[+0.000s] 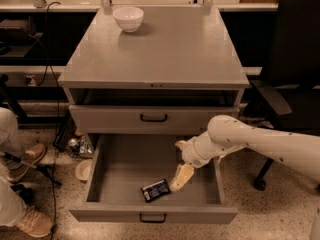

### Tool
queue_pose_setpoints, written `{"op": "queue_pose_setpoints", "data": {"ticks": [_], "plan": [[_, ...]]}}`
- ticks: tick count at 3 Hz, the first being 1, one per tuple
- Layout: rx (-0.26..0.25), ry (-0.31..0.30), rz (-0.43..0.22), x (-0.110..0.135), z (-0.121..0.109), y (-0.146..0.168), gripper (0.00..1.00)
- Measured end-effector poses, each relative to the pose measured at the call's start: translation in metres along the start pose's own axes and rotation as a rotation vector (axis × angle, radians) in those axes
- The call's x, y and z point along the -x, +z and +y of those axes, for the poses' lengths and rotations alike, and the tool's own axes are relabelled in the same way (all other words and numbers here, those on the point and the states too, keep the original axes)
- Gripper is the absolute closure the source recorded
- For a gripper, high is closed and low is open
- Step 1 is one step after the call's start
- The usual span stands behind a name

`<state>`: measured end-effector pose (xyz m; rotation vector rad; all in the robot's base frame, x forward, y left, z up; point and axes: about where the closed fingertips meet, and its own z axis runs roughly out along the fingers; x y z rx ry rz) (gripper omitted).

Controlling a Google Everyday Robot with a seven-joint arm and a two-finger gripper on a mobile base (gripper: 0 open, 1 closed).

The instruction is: Pick rxbar blueberry from middle drawer and place on counter

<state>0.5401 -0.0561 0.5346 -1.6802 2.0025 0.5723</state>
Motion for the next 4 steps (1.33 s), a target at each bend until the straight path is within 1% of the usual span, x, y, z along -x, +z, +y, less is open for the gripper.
{"op": "queue_pose_setpoints", "data": {"ticks": [1, 2, 3, 4], "plan": [[-0.022, -0.037, -0.017, -0.003, -0.023, 0.028, 0.00], [-0.028, -0.049, -0.021, -0.009, -0.035, 0.056, 0.00], [-0.010, -0.074, 0.021, -0.015, -0.034, 0.095, 0.00], [0.008, -0.097, 0.051, -0.027, -0.021, 0.131, 0.00]]}}
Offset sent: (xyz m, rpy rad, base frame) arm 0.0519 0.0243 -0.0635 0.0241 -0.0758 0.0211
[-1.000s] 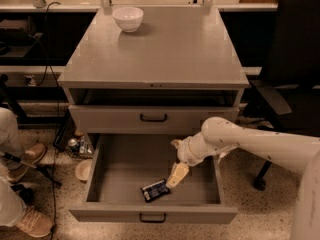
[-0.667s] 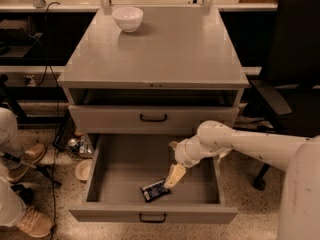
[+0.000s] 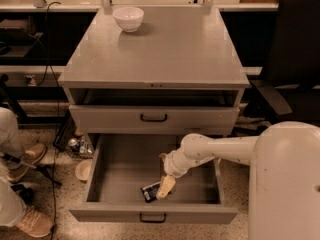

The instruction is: Pick rxbar blueberry from middle drawer and place on counter

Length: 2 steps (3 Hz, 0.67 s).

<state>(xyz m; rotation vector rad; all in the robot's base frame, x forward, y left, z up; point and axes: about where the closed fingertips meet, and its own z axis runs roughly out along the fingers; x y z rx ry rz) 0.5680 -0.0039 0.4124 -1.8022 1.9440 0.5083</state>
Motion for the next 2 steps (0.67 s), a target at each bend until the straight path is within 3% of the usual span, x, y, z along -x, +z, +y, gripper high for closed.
{"op": "queue_pose_setpoints", "data": {"ticks": [2], "plan": [[0.000, -0.017, -0.009, -0.005, 0.008, 0.044, 0.00]]}}
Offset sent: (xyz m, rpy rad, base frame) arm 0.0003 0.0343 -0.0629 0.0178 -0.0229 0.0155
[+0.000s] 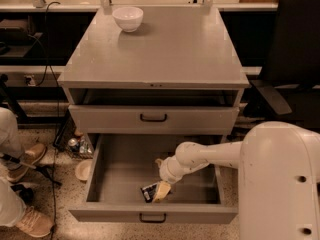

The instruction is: Pick rxbar blueberry from middle drawer and place on counter

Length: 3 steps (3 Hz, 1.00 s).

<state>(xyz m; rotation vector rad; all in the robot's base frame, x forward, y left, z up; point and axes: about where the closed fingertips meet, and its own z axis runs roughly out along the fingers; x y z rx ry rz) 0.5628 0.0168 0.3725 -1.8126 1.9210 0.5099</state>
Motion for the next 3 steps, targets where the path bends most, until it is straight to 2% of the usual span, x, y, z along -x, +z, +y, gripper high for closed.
{"op": "queue_pose_setpoints", "data": {"ticks": [1, 2, 3], "plan": [[-0.011, -0.004, -0.006, -0.001, -0.004, 0.019, 0.00], [-0.020, -0.001, -0.011, -0.005, -0.006, 0.031, 0.13], [-0.028, 0.008, -0.010, -0.012, -0.008, 0.036, 0.38]]}}
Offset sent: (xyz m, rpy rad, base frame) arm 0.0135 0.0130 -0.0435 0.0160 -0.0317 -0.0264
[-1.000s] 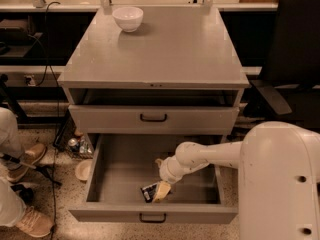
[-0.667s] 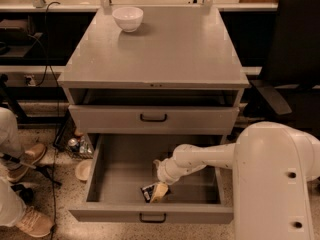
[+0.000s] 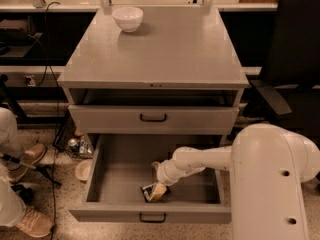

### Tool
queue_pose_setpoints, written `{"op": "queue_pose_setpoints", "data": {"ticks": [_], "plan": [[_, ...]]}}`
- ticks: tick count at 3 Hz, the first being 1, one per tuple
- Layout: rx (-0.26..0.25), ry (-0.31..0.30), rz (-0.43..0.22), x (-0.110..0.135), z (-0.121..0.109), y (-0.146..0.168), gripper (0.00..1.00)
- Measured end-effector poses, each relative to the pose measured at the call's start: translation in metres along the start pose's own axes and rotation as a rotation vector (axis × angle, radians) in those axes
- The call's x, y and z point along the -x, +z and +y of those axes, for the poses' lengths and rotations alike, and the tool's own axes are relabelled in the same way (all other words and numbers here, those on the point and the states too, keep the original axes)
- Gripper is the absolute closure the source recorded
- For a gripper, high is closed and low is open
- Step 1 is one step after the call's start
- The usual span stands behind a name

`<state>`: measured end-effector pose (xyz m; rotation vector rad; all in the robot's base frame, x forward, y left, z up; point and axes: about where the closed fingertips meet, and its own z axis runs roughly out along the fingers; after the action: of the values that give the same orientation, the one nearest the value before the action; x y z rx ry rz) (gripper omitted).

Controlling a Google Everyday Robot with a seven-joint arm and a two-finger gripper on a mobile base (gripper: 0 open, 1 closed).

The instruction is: Pick rxbar blueberry from middle drawer and place on counter

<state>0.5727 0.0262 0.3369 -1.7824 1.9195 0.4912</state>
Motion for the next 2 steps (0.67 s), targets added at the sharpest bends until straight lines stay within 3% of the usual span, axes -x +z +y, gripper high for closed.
{"op": "queue_pose_setpoints", "data": {"ticks": [2], "plan": [[0.000, 0.000, 0.000, 0.0083, -0.0008, -0.0121, 0.83]]}}
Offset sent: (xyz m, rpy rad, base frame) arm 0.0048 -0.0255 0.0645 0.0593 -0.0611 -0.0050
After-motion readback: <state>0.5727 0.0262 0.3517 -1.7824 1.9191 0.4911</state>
